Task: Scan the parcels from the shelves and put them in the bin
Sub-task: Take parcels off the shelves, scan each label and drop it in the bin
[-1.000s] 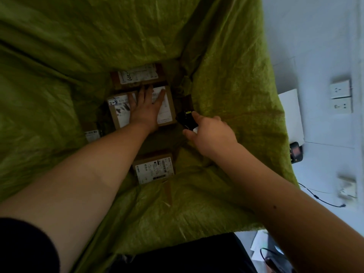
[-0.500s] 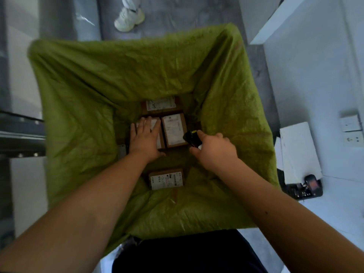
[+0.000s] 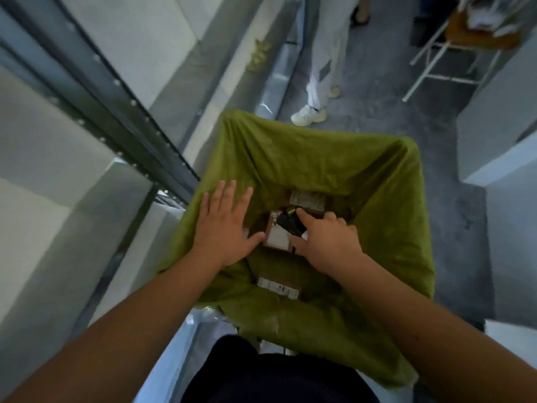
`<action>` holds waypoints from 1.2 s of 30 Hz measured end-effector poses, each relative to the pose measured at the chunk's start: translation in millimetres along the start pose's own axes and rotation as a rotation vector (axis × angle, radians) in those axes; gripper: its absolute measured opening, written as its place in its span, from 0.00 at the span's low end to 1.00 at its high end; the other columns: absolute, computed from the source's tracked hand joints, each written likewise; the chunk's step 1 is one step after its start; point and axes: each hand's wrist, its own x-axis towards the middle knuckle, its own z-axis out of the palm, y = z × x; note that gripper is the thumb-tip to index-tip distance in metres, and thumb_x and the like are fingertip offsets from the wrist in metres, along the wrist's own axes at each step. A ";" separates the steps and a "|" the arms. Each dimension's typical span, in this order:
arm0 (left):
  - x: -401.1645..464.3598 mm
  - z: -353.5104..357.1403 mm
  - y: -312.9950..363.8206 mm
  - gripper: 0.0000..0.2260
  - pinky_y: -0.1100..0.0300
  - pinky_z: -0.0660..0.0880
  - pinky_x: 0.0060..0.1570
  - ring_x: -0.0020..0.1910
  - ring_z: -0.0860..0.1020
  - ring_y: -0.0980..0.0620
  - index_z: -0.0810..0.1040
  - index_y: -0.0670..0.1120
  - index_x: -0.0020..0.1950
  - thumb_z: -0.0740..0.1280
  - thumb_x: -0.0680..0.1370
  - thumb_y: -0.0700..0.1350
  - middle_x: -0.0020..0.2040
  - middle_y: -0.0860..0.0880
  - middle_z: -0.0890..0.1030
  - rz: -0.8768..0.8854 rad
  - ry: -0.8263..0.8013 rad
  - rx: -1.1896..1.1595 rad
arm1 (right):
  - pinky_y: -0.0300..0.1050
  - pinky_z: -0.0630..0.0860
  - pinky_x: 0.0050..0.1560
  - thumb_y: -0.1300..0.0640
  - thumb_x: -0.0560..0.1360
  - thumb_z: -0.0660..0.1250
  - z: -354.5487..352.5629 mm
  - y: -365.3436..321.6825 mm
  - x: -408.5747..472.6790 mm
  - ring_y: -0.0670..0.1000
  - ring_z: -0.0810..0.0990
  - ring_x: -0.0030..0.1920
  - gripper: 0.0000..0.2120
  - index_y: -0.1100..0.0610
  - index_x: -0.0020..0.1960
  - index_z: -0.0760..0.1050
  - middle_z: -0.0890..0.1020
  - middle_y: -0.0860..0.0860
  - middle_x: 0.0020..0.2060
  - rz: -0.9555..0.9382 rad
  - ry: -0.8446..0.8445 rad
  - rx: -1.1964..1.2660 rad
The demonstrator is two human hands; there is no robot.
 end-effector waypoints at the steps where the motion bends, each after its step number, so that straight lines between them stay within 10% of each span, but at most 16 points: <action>1: -8.4 -9.5 -7.1 0.47 0.39 0.42 0.81 0.84 0.38 0.42 0.39 0.56 0.85 0.54 0.75 0.76 0.86 0.43 0.41 -0.031 0.038 -0.003 | 0.62 0.72 0.63 0.30 0.80 0.55 -7.1 -5.5 -0.4 0.64 0.74 0.65 0.35 0.39 0.83 0.51 0.72 0.60 0.69 -0.046 0.024 -0.011; 16: -228.1 -97.5 -121.0 0.45 0.40 0.40 0.81 0.84 0.37 0.42 0.41 0.56 0.85 0.51 0.76 0.77 0.86 0.45 0.43 -0.698 0.268 0.005 | 0.56 0.75 0.60 0.32 0.82 0.54 -62.3 -190.4 -81.4 0.61 0.74 0.60 0.33 0.40 0.83 0.52 0.74 0.59 0.62 -0.765 0.193 -0.149; 36: -543.9 -174.1 -121.9 0.43 0.41 0.43 0.82 0.84 0.39 0.43 0.43 0.58 0.85 0.58 0.78 0.73 0.86 0.44 0.46 -1.143 0.563 0.106 | 0.53 0.78 0.56 0.30 0.80 0.57 -52.2 -345.1 -311.9 0.57 0.76 0.55 0.33 0.39 0.82 0.54 0.74 0.56 0.60 -1.298 0.321 -0.129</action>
